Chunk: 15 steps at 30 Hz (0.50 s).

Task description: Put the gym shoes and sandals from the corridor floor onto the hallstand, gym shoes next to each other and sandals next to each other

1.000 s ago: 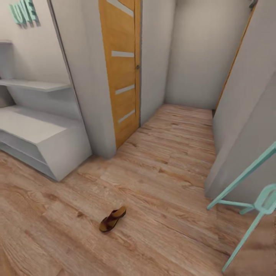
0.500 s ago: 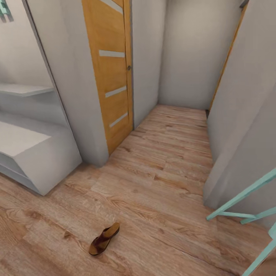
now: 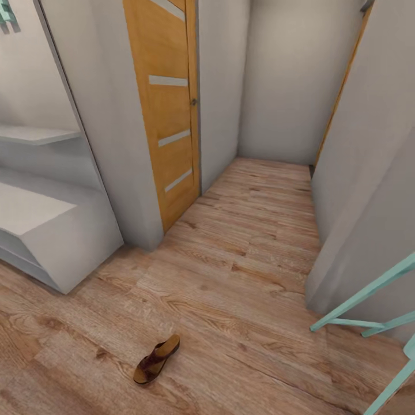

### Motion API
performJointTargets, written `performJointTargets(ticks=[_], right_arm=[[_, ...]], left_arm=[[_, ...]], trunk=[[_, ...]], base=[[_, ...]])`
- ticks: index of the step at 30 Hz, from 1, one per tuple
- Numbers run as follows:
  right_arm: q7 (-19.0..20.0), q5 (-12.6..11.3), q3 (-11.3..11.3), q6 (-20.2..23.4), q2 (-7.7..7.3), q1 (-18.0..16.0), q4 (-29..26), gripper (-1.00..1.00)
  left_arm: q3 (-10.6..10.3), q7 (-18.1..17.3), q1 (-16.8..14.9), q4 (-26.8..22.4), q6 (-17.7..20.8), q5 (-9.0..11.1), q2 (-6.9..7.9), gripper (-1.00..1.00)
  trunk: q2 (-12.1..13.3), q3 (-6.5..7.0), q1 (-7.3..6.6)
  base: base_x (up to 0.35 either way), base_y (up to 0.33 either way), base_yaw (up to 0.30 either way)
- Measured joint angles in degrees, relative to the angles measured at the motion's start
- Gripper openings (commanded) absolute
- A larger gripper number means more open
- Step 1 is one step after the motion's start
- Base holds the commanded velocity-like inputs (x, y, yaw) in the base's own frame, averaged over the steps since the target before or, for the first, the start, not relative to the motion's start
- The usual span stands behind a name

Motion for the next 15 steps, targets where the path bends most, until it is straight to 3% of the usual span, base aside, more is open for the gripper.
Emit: performJointTargets(ticks=[9,15], right_arm=[[-0.93,-0.41,-0.14,-1.94,-0.17,0.20,2.90,1.00],[-1.02,-0.42,-0.13,-1.98,-0.17,0.19,4.85,1.00]], left_arm=[[0.24,0.04,2.40,0.11,-1.67,0.81,0.07,1.00],[0.14,0.03,2.45,-0.08,-1.72,0.91,0.10,1.00]], trunk=[[0.00,0.00,0.00],[0.00,0.00,0.00]], base=[[0.000,0.000,0.014],[0.000,0.000,0.150]])
